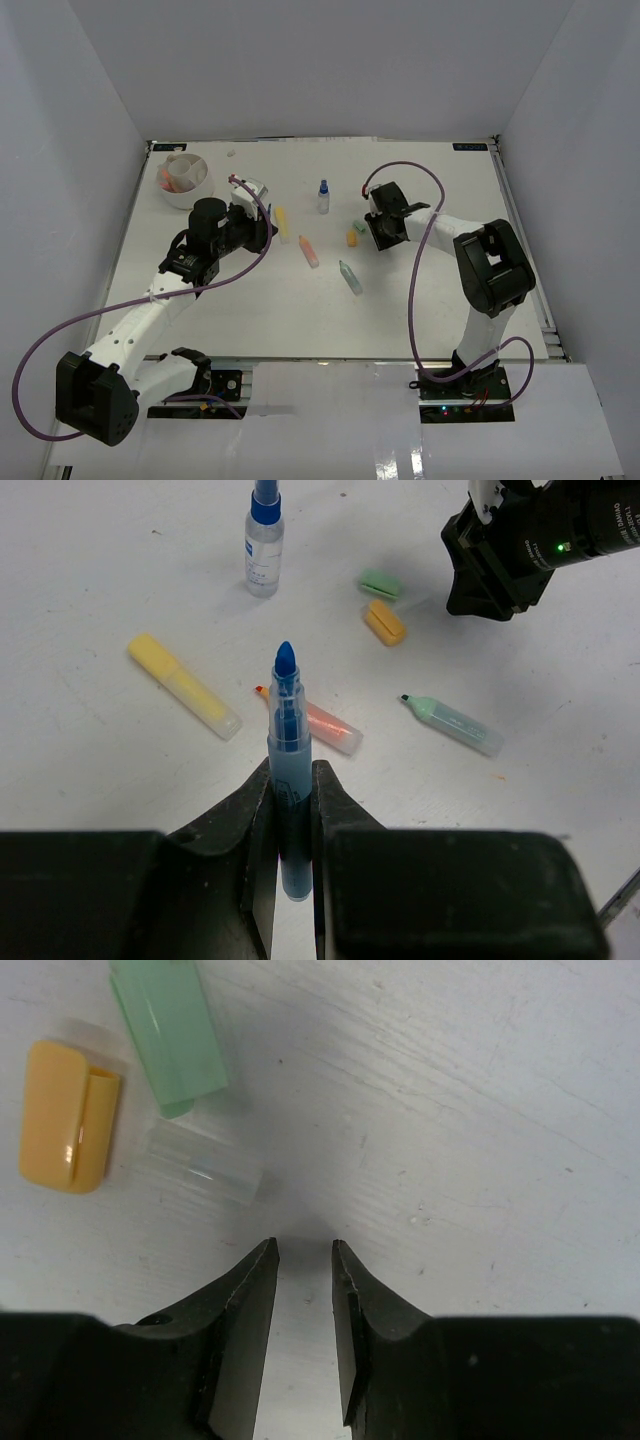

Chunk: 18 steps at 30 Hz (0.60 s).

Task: Sort the stationery into containers
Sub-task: Close the pen cap on the pen.

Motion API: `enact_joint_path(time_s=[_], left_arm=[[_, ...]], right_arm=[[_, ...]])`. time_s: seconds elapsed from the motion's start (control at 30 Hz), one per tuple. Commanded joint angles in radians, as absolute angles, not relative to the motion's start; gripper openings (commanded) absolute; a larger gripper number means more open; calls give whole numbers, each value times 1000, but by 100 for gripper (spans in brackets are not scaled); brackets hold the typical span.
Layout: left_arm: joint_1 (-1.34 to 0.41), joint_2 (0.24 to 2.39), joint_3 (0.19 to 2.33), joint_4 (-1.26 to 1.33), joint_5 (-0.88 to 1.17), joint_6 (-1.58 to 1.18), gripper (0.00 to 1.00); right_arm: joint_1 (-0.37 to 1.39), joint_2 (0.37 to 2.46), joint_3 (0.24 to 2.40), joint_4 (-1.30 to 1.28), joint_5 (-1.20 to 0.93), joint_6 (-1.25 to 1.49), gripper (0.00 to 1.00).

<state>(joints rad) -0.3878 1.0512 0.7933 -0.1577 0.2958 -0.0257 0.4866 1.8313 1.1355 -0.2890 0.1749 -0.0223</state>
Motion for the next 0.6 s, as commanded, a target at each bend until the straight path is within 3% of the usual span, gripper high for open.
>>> enact_joint_path(time_s=[0.0,0.57], left_arm=[[-382,1043,798,-160,295,-23,0],[-382,1042,798,-163,288,-23,0]], right_arm=[[509,1818,1127,-316,138,31,35],[517,1940,1249,-275,270,90,34]])
